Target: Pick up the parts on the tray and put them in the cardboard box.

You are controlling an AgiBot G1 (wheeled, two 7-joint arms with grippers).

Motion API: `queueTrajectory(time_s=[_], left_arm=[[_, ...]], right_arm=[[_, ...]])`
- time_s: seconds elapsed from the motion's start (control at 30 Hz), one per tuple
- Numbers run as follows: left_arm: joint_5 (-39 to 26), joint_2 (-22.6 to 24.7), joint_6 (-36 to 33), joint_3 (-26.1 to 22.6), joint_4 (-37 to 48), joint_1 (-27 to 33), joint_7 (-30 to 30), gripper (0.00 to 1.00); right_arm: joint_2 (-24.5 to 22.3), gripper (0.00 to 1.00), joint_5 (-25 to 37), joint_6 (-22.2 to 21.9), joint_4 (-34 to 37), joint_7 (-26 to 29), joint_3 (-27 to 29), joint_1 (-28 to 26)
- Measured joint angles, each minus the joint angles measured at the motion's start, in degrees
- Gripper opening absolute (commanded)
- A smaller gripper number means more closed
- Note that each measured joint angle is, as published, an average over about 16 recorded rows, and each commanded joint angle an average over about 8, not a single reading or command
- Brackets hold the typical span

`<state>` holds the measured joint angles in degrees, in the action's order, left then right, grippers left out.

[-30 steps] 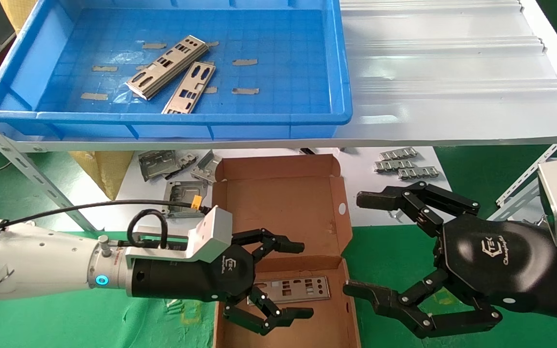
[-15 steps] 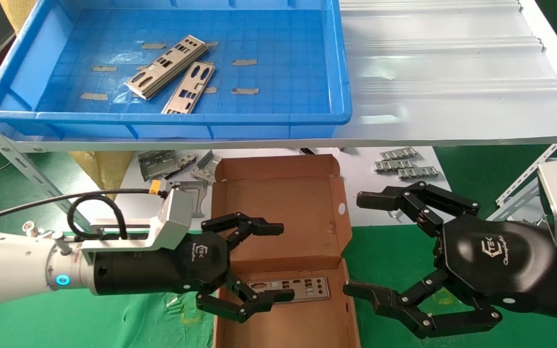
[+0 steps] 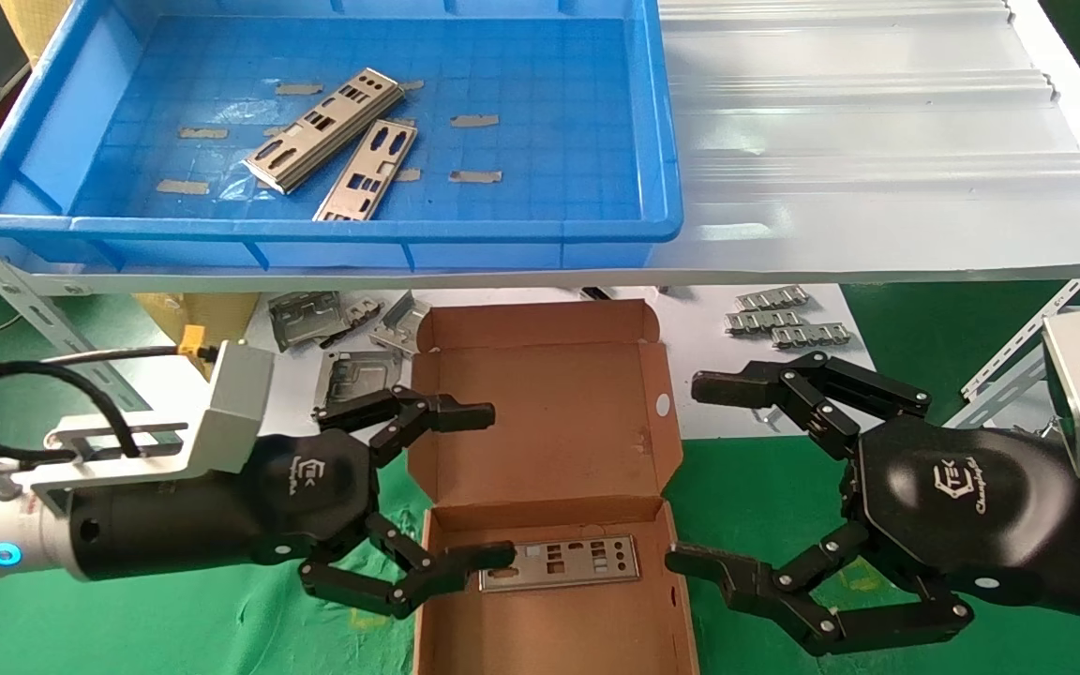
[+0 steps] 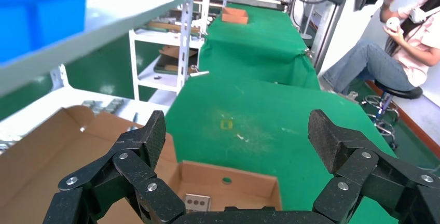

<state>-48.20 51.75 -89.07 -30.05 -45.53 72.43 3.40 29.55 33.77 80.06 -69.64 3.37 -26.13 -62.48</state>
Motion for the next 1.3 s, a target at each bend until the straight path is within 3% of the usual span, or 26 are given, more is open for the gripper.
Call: queueTrajectory(time_s=[0.93,1.3], left_arm=[[5.6,-14.8,3.0,12.4,-24.8,-9.6,-12.5,1.0],[6.7,-17.5,3.5,14.7,-29.3,-11.4,-14.6,1.0]], right_arm=[[0.0,1.0,0.0,0.0,0.0,0.0,0.0,0.0],[0.0,1.0,0.0,0.0,0.0,0.0,0.0,0.0]])
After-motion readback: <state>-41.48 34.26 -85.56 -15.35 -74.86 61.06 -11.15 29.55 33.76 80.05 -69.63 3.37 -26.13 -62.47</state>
